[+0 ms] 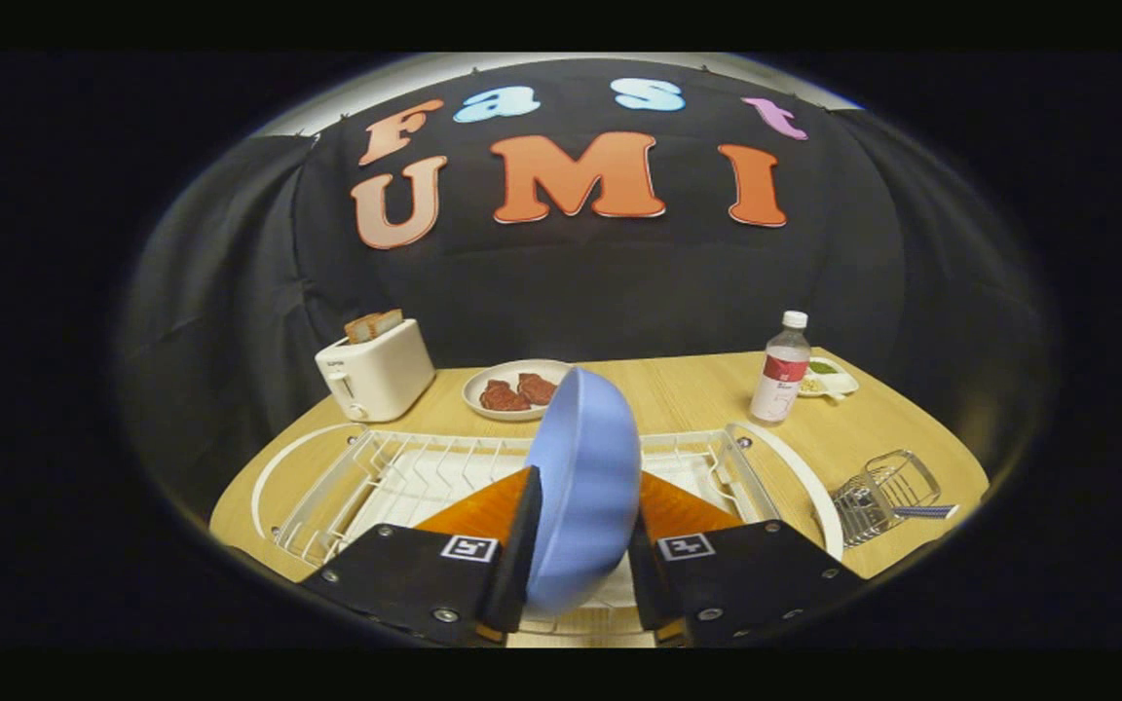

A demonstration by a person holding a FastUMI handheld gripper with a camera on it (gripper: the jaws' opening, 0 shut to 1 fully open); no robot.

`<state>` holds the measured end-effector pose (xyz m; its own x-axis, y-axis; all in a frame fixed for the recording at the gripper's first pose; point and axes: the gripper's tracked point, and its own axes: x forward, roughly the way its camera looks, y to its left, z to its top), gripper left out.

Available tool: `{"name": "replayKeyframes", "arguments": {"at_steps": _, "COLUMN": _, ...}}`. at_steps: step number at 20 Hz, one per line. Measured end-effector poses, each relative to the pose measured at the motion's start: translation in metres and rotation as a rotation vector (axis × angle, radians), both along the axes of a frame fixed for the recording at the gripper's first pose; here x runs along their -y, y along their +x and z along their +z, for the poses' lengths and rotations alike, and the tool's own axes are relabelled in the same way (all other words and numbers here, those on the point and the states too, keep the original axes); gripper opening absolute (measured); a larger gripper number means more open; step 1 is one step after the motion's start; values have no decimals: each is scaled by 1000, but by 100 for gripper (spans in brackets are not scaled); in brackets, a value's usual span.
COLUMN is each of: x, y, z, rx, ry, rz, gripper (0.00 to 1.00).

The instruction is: Take the plate from the dish rack, then take the spoon from the basket and place it into the plate.

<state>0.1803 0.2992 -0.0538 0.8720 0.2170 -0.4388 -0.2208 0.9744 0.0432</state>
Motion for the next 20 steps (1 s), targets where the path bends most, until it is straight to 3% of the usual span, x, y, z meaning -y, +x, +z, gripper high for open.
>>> {"name": "replayKeyframes", "arguments": {"at_steps": 2, "x": 11, "y": 0, "z": -1, "rx": -11, "ry": -36, "rz": -83, "gripper": 36}}
{"name": "replayKeyframes", "arguments": {"at_steps": 6, "x": 16, "y": 2, "z": 14, "rx": 27, "ry": -93, "rz": -145, "gripper": 29}}
{"name": "replayKeyframes", "arguments": {"at_steps": 16, "x": 12, "y": 3, "z": 39, "rx": 114, "ry": -183, "rz": -179, "gripper": 24}}
{"name": "replayKeyframes", "arguments": {"at_steps": 20, "x": 15, "y": 2, "z": 54, "rx": 129, "ry": -147, "rz": -181, "gripper": 24}}
